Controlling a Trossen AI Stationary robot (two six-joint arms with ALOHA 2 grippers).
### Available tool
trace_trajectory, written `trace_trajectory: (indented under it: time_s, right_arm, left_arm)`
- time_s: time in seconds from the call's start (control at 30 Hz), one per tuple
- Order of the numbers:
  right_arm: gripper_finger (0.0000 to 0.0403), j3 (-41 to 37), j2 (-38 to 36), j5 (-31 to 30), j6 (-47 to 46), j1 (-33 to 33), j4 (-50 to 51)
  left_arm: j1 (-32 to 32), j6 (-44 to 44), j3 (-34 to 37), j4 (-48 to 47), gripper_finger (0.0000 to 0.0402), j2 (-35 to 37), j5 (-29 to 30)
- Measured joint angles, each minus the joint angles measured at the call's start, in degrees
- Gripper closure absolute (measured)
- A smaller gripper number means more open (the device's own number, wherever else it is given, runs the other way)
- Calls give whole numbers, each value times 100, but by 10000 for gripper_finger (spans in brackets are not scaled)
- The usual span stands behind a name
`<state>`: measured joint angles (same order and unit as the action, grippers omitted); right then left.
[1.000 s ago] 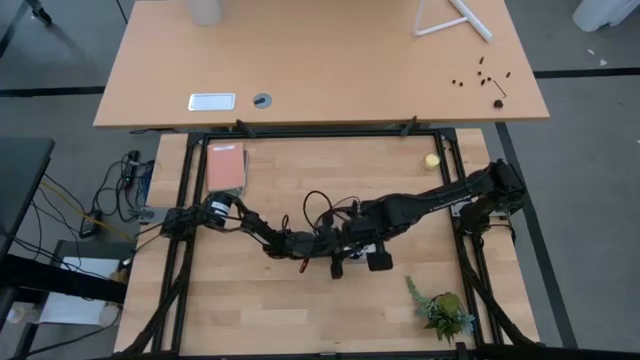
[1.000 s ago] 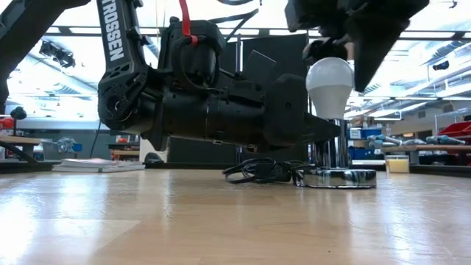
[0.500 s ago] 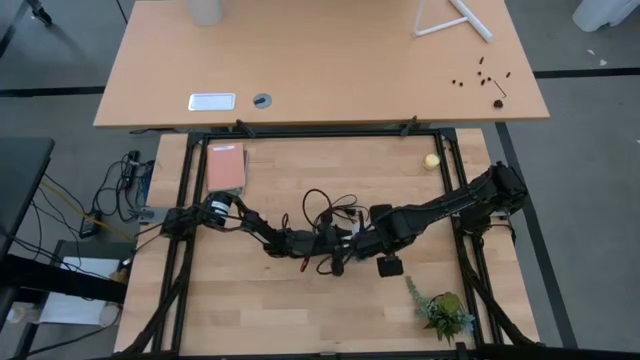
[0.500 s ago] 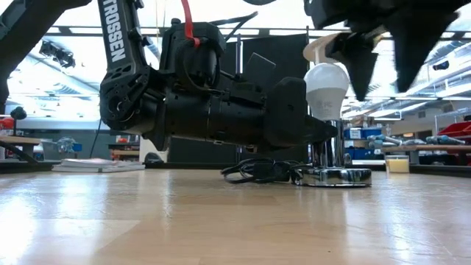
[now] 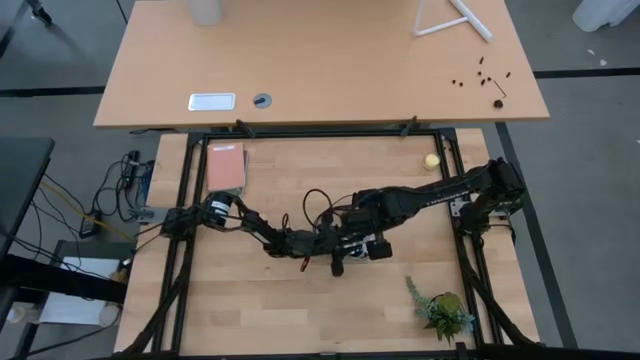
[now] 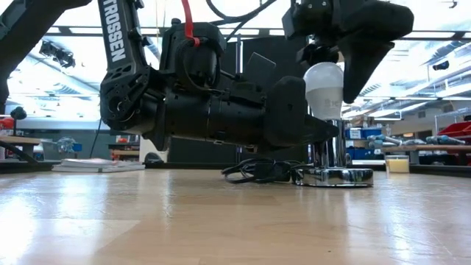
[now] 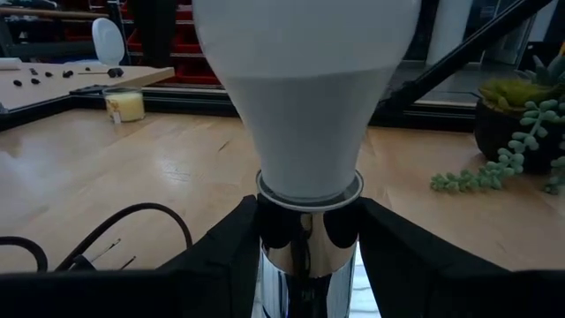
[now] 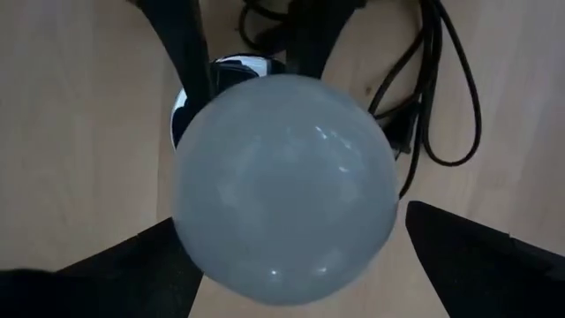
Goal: Screw lightbulb
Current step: Insert the lightbulb into the silver lamp
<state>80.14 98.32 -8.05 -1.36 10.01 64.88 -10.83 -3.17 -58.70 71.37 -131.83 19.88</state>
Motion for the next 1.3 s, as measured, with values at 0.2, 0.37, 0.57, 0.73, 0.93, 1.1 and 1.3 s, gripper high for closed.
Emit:
trace_trajectory:
  time_s: [0.2,0.37,0.57,0.73,0.93,1.1,1.3]
  right_arm:
    - [25,0,0,210,-227,182,-81]
    - [25,0,0,276,-868,507,-13]
    - [25,0,0,263,-1615,1004,-23]
    - [25,4,0,607,-2076,1303,227]
    - [25,4,0,551,-2168,1422,571]
    - [28,4,0,32,-1786,1171,594]
    - [29,4,0,-138,-1161,736,431]
  left_arm:
    - [8,8,0,-2,231,1,4]
    - [26,1,-7,-41,231,0,-20]
    - [4,5,-7,-55,231,1,-153]
    - [52,-77,-7,-48,231,0,73]
    - [61,-49,-7,-50,231,2,29]
    - [66,-44,-7,-49,231,1,-64]
    - [67,110,-4,-33,231,2,-449]
